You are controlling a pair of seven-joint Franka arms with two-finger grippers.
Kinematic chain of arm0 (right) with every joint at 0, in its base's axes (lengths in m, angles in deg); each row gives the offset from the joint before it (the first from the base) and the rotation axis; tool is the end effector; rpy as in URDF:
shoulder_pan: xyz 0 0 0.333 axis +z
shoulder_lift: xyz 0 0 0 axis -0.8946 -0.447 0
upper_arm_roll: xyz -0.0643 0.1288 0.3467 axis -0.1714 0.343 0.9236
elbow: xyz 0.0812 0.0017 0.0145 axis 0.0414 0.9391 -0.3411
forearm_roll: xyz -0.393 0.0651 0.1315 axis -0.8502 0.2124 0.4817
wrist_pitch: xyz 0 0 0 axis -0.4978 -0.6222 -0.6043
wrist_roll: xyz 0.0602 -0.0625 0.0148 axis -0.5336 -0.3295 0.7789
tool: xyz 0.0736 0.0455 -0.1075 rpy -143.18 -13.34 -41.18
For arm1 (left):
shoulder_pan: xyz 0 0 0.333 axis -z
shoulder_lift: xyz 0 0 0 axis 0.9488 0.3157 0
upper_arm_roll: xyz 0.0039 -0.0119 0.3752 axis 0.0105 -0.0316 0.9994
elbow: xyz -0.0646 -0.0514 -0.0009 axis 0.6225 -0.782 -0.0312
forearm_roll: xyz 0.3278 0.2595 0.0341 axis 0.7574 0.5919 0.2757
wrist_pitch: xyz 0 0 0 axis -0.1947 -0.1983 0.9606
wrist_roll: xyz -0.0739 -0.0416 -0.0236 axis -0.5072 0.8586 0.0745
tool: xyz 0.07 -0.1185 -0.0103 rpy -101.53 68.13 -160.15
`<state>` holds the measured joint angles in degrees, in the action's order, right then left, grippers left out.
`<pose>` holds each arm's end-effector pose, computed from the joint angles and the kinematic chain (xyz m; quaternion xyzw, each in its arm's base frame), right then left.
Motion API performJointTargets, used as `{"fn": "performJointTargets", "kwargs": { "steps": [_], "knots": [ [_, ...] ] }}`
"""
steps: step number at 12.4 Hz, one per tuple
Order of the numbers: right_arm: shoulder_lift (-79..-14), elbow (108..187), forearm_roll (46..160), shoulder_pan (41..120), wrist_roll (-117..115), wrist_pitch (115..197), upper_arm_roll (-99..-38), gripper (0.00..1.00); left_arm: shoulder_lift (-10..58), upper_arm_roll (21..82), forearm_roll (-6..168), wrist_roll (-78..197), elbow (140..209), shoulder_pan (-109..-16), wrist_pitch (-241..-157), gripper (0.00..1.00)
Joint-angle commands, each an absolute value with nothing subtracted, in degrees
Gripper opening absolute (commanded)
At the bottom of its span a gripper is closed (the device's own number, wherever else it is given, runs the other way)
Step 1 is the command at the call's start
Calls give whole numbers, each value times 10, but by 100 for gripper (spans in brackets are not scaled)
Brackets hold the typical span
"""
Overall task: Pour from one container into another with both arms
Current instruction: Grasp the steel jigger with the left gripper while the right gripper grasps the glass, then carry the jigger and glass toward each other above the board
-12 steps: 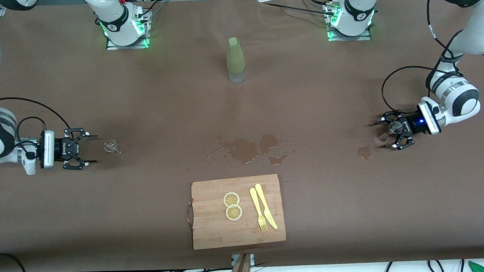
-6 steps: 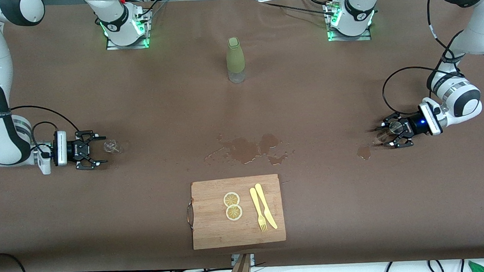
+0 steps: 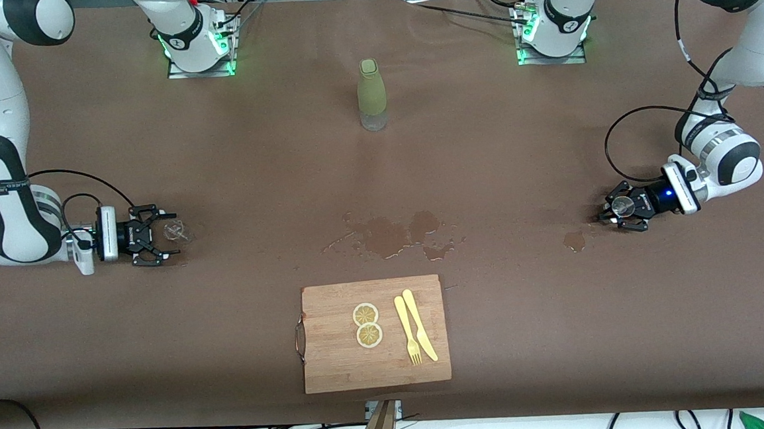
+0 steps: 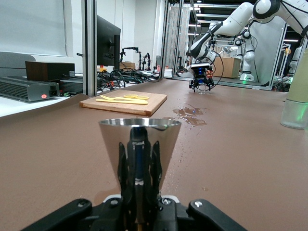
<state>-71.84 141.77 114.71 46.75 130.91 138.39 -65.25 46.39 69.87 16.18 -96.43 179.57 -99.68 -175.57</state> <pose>0.6459 -0.1231 0.1013 -0.6146 -0.6230 -0.2576 0.4096 0.5932 0.1730 0.0877 0.6295 -0.4442 0.4904 0.4074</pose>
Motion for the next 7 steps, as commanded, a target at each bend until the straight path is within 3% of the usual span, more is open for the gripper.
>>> {"fn": "performJointTargets", "kwargs": {
  "steps": [1, 2, 4, 7],
  "knots": [
    [-727, 1405, 1156, 469, 1314, 1375, -650, 99, 475, 686, 134, -987, 1785, -993, -1743, 0],
    [-727, 1405, 1157, 472, 1312, 1377, -650, 98, 475, 673, 122, -987, 1785, -993, -1743, 0],
    [-727, 1405, 1157, 478, 1311, 1379, -650, 88, 474, 636, 105, -985, 1785, -992, -1748, 0],
    [-726, 1405, 1157, 480, 1304, 1379, -650, 49, 473, 589, 84, -987, 1786, -971, -1788, 0]
  ]
}}
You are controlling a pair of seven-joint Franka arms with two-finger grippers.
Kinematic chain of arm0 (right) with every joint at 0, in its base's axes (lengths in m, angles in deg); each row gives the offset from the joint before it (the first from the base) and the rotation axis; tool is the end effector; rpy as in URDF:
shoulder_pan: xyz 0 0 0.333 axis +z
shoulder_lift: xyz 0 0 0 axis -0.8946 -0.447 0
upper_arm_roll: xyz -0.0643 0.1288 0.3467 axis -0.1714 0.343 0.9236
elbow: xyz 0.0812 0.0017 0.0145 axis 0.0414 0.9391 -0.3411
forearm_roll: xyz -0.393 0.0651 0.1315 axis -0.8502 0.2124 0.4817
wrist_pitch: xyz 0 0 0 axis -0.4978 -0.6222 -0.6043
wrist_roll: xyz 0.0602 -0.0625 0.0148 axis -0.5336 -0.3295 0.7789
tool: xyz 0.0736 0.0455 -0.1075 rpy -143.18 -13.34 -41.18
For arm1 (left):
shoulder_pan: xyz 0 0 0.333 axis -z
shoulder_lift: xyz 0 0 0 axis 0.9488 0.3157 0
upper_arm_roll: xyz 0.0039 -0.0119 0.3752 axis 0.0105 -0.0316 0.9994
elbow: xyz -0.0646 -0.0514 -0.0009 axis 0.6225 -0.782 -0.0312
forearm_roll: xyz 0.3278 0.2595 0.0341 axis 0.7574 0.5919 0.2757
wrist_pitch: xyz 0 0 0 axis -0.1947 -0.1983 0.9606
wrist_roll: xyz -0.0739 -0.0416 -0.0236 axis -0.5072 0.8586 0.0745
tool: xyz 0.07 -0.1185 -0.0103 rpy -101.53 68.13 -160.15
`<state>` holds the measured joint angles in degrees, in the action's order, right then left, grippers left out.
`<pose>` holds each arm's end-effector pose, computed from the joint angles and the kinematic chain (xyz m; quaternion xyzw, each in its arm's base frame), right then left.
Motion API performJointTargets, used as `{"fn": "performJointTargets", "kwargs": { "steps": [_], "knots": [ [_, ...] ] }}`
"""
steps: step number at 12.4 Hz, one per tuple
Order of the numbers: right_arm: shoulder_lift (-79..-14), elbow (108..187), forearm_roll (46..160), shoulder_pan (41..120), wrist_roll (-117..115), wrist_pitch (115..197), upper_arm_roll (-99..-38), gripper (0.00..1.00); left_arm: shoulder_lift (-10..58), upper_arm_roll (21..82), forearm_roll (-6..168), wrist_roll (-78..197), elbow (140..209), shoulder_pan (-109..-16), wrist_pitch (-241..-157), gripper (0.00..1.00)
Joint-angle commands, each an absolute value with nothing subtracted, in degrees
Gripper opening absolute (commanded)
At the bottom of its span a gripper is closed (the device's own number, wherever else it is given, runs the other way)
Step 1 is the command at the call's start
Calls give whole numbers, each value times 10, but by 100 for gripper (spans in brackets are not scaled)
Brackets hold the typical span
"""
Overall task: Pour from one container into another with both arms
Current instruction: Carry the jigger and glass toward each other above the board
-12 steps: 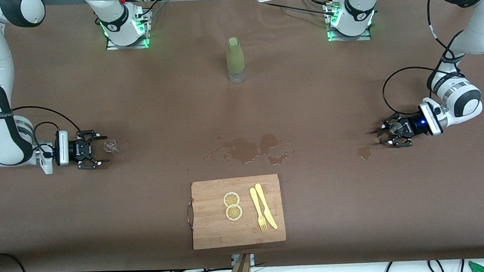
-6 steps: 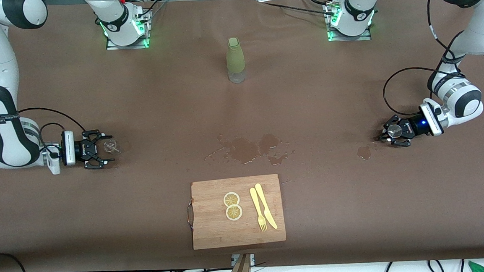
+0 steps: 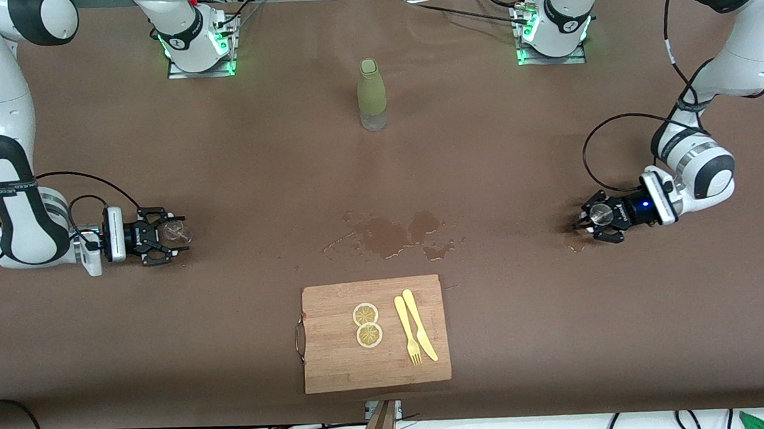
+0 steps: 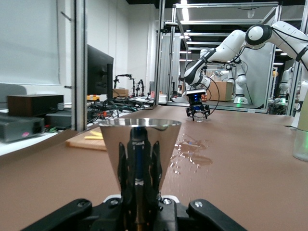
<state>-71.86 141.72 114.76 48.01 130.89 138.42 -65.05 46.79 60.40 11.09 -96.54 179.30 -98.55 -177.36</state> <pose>0.6492 -0.1069 0.1016 -0.6067 -0.6301 -0.2540 0.4128 0.6343 0.0733 0.1081 0.5795 -0.4376 0.5290 0.4392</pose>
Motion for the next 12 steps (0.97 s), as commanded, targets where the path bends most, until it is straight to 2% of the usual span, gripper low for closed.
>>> {"fn": "performJointTargets", "kwargs": {
  "steps": [1, 2, 8, 12],
  "knots": [
    [-726, 1405, 1157, 480, 1303, 1378, -650, 33, 473, 583, 80, -987, 1785, -963, -1797, 0],
    [-724, 1402, 1156, 482, 1279, 1374, -648, 17, 473, 576, 75, -987, 1785, -956, -1804, 0],
    [-719, 1377, 1155, 509, 1066, 1333, -614, 15, 484, 544, 1, -975, 1762, -873, -1828, 0],
    [-705, 1364, 1155, 540, 880, 1325, -574, 15, 511, 543, -59, -977, 1706, -804, -1843, 0]
  ]
}}
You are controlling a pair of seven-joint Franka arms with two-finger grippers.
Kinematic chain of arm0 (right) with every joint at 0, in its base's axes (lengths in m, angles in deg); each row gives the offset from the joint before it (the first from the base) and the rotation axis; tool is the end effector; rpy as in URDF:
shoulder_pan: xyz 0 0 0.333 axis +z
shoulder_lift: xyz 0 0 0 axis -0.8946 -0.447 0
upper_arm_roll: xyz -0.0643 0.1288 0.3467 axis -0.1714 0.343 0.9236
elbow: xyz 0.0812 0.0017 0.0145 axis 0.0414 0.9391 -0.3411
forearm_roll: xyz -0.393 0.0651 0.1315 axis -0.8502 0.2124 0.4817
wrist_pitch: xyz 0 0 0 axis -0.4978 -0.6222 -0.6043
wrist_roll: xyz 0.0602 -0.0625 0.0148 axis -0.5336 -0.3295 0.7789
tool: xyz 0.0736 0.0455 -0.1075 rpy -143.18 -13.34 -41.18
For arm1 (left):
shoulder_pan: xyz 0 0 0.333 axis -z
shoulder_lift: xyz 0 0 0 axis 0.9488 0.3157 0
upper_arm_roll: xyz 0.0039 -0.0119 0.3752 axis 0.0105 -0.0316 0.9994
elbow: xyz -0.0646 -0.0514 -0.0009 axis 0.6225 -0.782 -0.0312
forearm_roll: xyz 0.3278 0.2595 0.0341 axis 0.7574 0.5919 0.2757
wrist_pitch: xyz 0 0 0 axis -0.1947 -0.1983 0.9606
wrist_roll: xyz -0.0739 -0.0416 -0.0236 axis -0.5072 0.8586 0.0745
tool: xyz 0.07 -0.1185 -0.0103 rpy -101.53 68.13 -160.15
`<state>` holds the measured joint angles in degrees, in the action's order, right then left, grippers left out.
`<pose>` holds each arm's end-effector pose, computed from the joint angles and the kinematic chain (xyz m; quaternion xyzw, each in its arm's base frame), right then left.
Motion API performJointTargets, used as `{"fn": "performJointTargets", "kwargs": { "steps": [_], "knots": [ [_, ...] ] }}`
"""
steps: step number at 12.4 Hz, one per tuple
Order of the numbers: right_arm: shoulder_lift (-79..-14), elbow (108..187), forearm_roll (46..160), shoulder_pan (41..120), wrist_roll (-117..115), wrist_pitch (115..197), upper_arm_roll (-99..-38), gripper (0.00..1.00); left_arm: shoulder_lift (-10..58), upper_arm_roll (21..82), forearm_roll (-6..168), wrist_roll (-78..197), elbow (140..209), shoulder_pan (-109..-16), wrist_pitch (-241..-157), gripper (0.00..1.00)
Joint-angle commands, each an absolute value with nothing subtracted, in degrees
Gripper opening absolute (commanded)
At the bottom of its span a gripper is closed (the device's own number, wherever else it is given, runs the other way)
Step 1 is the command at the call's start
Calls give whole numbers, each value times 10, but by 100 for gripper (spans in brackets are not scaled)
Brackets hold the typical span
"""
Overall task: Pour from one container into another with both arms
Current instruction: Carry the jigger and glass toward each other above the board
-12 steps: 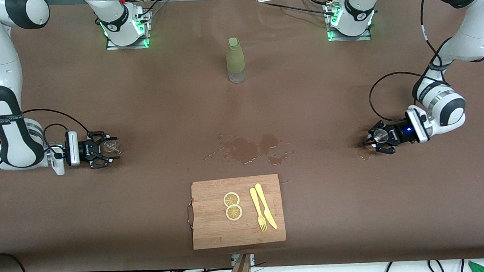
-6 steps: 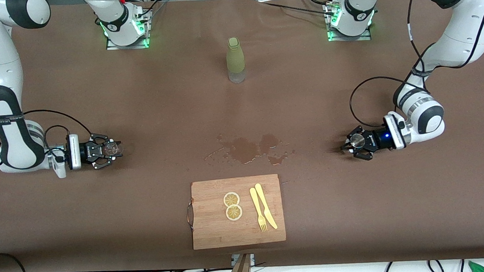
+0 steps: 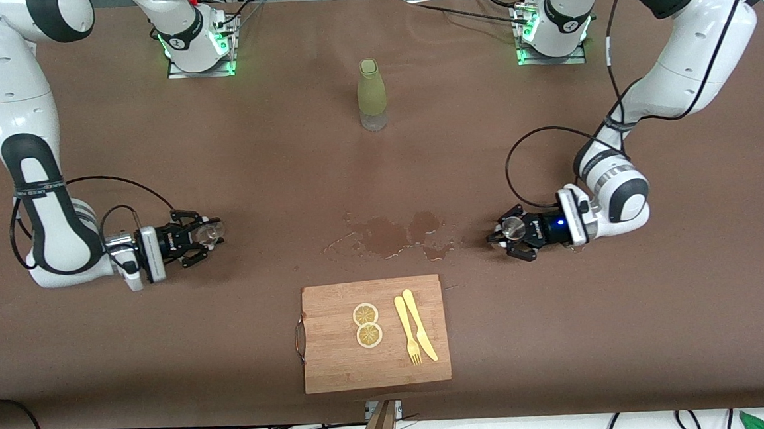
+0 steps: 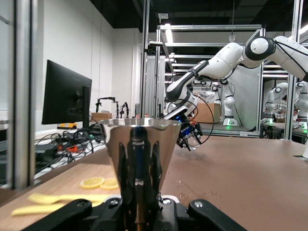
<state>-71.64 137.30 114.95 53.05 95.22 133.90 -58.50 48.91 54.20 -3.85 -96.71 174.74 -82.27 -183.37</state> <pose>0.6822 0.0207 0.1431 -0.6916 -0.4932 -0.1162 0.5147 0.6834 -0.1553 0.1331 0.5292 -0.4335 0.5496 0.4796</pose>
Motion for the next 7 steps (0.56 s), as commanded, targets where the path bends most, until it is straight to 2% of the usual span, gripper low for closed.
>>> {"fn": "performJointTargets", "kwargs": {
  "steps": [1, 4, 7],
  "knots": [
    [-704, 1357, 1155, 543, 835, 1326, -563, 16, 521, 543, -63, -977, 1691, -794, -1860, 0],
    [-704, 1333, 1157, 545, 725, 1337, -524, 17, 547, 543, -87, -984, 1656, -755, -1862, 0],
    [-698, 1323, 1156, 554, 619, 1390, -479, 17, 551, 543, -113, -982, 1639, -713, -1888, 0]
  ]
}}
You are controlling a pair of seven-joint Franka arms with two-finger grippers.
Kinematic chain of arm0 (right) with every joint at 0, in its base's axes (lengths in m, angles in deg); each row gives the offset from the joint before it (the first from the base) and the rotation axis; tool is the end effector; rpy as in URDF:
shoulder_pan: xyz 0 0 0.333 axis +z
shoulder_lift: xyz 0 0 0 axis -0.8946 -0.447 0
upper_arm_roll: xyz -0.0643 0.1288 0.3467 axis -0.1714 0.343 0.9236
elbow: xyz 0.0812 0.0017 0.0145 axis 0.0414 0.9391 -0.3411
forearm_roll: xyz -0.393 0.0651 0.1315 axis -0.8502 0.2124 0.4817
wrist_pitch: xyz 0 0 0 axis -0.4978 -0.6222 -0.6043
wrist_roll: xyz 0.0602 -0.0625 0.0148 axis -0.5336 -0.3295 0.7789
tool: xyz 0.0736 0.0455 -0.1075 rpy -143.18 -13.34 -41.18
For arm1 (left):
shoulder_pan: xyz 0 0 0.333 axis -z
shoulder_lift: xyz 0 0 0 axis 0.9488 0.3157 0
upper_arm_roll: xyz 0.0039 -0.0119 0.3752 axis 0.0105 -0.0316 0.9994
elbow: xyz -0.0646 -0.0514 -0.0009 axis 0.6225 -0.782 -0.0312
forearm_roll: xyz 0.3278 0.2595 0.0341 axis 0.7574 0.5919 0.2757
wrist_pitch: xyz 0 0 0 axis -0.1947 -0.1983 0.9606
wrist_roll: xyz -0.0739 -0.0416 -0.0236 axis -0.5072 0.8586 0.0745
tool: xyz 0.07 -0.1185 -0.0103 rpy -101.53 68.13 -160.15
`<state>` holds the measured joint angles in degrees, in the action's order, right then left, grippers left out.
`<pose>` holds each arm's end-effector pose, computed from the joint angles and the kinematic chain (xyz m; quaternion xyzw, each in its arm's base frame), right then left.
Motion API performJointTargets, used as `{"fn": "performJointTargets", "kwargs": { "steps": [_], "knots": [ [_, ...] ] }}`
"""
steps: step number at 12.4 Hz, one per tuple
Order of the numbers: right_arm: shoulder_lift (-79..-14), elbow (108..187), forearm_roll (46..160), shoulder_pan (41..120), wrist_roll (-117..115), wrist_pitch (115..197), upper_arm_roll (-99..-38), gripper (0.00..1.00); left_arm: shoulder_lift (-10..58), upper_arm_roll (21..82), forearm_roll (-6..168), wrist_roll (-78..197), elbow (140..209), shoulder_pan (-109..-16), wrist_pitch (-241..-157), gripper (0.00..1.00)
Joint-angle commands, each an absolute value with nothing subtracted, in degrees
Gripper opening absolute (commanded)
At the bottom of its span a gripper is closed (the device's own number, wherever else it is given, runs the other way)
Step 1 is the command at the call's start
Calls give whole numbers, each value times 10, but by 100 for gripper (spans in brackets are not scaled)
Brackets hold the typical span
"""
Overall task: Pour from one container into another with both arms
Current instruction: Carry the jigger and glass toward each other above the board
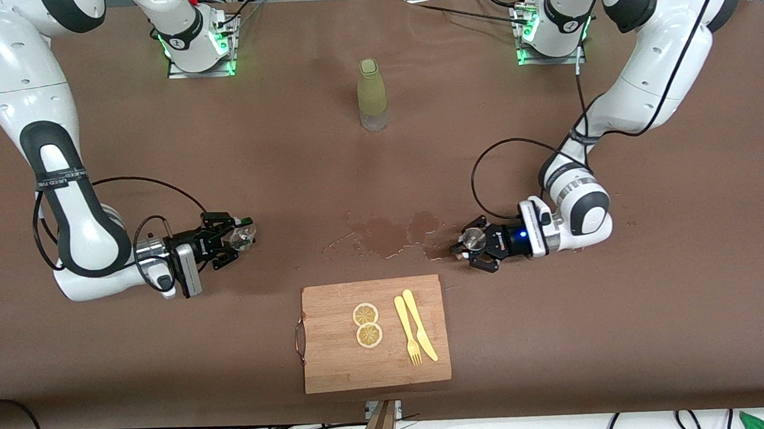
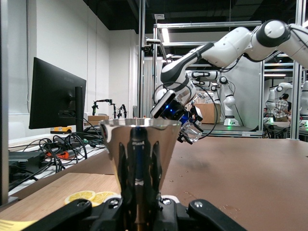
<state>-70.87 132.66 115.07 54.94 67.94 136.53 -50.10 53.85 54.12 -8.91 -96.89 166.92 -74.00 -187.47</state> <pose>0.7135 0.1202 0.1991 -0.7511 -0.3875 -0.0336 0.5334 0.7045 -0.2426 0.1193 0.5219 -0.4397 0.5532 0.4777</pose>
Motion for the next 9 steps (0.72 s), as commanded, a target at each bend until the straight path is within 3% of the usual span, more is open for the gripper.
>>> {"fn": "performJointTargets", "kwargs": {
  "steps": [1, 9],
  "knots": [
    [-676, 1323, 1155, 580, 586, 1410, -480, 17, 561, 543, -117, -982, 1626, -702, -1890, 0],
    [-631, 1328, 1157, 726, 254, 1571, -481, 18, 570, 542, -132, -983, 1604, -639, -1974, 0]
  ]
}}
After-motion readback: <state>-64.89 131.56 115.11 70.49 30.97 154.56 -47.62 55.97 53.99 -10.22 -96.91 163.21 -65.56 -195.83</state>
